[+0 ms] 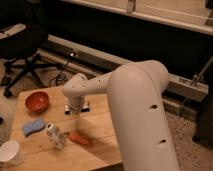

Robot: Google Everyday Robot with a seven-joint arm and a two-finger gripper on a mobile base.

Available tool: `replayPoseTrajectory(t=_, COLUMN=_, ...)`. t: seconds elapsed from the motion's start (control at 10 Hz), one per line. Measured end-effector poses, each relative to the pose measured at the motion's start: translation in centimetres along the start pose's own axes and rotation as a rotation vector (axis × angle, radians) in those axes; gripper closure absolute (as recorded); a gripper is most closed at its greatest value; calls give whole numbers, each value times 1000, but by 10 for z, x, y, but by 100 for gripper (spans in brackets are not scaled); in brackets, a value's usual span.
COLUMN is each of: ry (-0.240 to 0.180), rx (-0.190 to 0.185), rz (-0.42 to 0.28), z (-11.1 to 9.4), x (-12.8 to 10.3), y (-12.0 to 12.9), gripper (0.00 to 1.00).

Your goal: Push the eraser across the table

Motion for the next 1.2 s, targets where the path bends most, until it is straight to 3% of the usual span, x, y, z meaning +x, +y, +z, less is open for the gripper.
replayPoseTrajectory(t=0.3, ry=5, rx=6, rz=-19, z=12, x=-6, y=-4, gripper=100)
replayPoseTrajectory(t=0.8, ry=62, rx=10, rz=2, z=36, x=3, y=-28, gripper=100)
replayPoseTrajectory(t=1.2, ry=49, rx=56, rz=16, z=34, x=-9, y=-57, gripper=100)
